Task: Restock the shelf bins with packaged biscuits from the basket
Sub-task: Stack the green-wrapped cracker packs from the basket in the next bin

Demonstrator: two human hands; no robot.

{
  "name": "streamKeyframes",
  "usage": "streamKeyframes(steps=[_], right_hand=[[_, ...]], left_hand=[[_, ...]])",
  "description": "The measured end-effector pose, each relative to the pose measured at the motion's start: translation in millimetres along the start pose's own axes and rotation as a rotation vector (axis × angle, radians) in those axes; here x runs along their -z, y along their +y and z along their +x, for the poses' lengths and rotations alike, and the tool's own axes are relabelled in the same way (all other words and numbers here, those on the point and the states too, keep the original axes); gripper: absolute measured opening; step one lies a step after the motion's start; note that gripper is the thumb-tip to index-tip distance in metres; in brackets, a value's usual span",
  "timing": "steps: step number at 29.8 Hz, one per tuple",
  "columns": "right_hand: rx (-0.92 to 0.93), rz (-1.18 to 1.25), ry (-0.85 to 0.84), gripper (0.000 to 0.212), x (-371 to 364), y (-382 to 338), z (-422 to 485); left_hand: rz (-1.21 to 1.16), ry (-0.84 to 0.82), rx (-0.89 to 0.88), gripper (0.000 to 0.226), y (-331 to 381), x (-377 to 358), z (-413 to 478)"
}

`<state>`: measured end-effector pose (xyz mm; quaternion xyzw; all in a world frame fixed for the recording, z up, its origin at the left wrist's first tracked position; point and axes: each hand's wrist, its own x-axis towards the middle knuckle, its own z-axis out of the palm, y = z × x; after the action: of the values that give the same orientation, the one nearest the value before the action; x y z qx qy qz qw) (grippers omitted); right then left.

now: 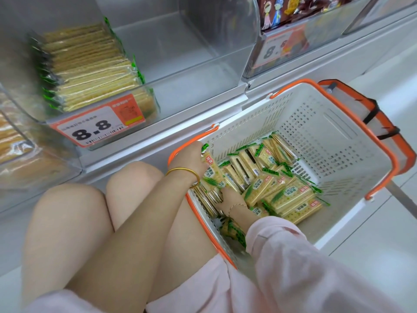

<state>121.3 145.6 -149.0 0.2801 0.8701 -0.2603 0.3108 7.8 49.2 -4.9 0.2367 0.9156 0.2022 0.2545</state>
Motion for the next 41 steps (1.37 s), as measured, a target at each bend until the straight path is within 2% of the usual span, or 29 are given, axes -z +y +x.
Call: streamKeyframes(steps=[2, 4, 7, 11, 13, 15, 19, 25, 29, 35, 38, 41], right_hand=[[-0.004, 0.065, 0.027, 0.025, 6.6, 0.2, -2.2], [-0.015, 0.121, 0.019, 0.007, 19.1, 3.3, -3.3], [-0.079, 0.359, 0.070, 0.010, 49.7, 10.2, -13.7], [-0.080, 0.773, 0.260, 0.012, 95.1, 24.5, -42.9], [-0.058, 0.998, 0.260, 0.022, 108.1, 27.1, -54.9], [-0.012, 1.107, 0.236, 0.024, 114.7, 26.1, -62.8], [0.081, 1.088, 0.209, 0.028, 122.0, 17.4, -74.7], [0.171, 0.953, 0.218, 0.032, 132.0, 6.7, -88.0], [0.359, 0.795, 0.211, 0.014, 149.7, -7.1, -111.0], [0.538, 0.529, 0.225, 0.020, 175.7, -33.7, -128.6], [0.634, 0.536, 0.244, 0.022, 189.9, -47.4, -139.9], [0.737, 0.671, 0.052, 0.035, 206.9, -59.2, -153.2]], left_hand=[[-0.015, 0.008, 0.013, 0.032, -2.6, -0.2, 0.6], [-0.023, 0.009, 0.023, 0.037, -3.7, -0.9, 0.9], [-0.038, 0.002, 0.035, 0.034, -3.6, -1.8, -0.2], [-0.107, -0.050, 0.082, 0.031, -2.0, 0.0, -3.1], [-0.181, -0.071, 0.102, 0.032, 0.0, 1.9, -5.4], [-0.317, -0.092, 0.112, 0.039, 1.7, 3.7, -8.0], [-0.581, -0.095, 0.116, 0.050, 4.4, 7.9, -12.1], [-0.793, -0.091, 0.136, 0.041, 6.5, 15.6, -20.4], [-0.955, -0.111, 0.099, 0.031, 11.7, 29.3, -30.0], [-0.846, -0.080, -0.082, 0.047, 11.0, 59.6, -46.3], [-0.830, -0.053, -0.145, 0.043, 12.8, 82.0, -56.1], [-0.864, 0.021, -0.224, 0.037, 18.6, 110.7, -68.5]])
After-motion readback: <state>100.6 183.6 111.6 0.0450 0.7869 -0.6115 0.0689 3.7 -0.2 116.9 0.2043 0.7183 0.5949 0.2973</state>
